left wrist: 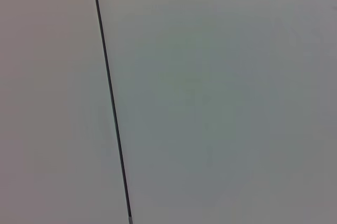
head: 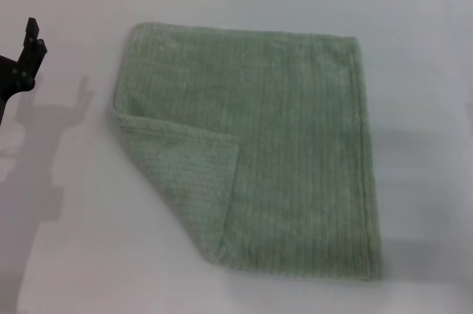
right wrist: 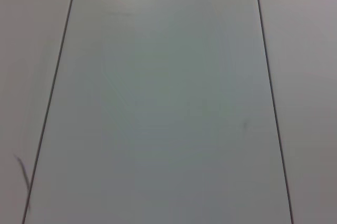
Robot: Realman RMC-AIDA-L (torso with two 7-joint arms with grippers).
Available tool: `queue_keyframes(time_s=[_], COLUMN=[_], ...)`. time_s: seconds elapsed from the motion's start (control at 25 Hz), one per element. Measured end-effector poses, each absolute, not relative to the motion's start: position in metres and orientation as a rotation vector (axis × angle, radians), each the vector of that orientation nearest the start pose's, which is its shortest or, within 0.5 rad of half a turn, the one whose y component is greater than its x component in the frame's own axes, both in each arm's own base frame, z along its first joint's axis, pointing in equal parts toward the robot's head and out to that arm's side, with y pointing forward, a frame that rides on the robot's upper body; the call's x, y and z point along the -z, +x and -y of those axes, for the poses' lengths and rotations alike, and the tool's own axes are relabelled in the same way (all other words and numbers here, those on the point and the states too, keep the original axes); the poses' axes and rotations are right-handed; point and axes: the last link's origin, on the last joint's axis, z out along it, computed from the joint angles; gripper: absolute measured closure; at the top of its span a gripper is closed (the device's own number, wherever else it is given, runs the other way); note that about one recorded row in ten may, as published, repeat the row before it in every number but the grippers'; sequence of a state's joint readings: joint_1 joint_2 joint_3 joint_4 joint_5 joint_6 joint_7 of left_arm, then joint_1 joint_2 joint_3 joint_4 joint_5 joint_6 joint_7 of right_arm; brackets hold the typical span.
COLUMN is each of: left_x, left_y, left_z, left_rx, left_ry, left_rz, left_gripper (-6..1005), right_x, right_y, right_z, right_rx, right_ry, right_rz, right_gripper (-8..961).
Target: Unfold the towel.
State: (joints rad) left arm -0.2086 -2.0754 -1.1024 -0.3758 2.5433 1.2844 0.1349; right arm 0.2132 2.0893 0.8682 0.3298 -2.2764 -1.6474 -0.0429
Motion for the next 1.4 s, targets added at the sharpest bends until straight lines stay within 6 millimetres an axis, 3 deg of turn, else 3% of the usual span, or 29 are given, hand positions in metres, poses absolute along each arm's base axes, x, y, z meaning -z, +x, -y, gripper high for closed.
queue_keyframes(time_s=[0.48,0.84,1.08,1.12,1.16,1.2,1.24,1.32,1.36,1.4], left_x=[-0.006,0.005,0.011,0.011,0.012,0.012,0.011,0.012,0.013,0.013], left_y=[-0.329,-0.321,-0.318,-0.316,-0.312,-0.312,-0.309,-0.303,-0.293,-0.293], left_z=[-0.286,-0.292,-0.305,-0.307,-0.310,-0.310,-0.313,-0.318,-0.324,-0.324], left_rx=[0.616,0.620,0.596,0.596,0.604,0.604,0.610,0.623,0.626,0.626], left_ry=[-1.473,-1.537,-1.567,-1.567,-1.570,-1.570,-1.572,-1.580,-1.592,-1.592], left_rz=[0.288,0.275,0.314,0.315,0.316,0.316,0.316,0.311,0.301,0.301], left_gripper=[186,187,187,187,186,186,186,187,187,187], right_x=[-0.022,-0.016,0.004,0.004,0.006,0.006,0.004,0.003,0.001,0.001], right_y=[0.305,0.291,0.267,0.267,0.257,0.257,0.246,0.241,0.229,0.229], right_z=[-0.258,-0.270,-0.305,-0.305,-0.320,-0.320,-0.337,-0.345,-0.363,-0.363], right_rx=[-0.902,-1.056,-1.047,-1.047,-1.011,-1.011,-0.964,-0.929,-0.845,-0.845], right_ry=[-1.291,-1.400,-1.602,-1.602,-1.669,-1.669,-1.724,-1.755,-1.815,-1.815], right_rz=[-0.210,-0.251,-0.328,-0.328,-0.389,-0.389,-0.455,-0.488,-0.547,-0.547], right_gripper=[306,308,309,309,310,310,310,310,311,311])
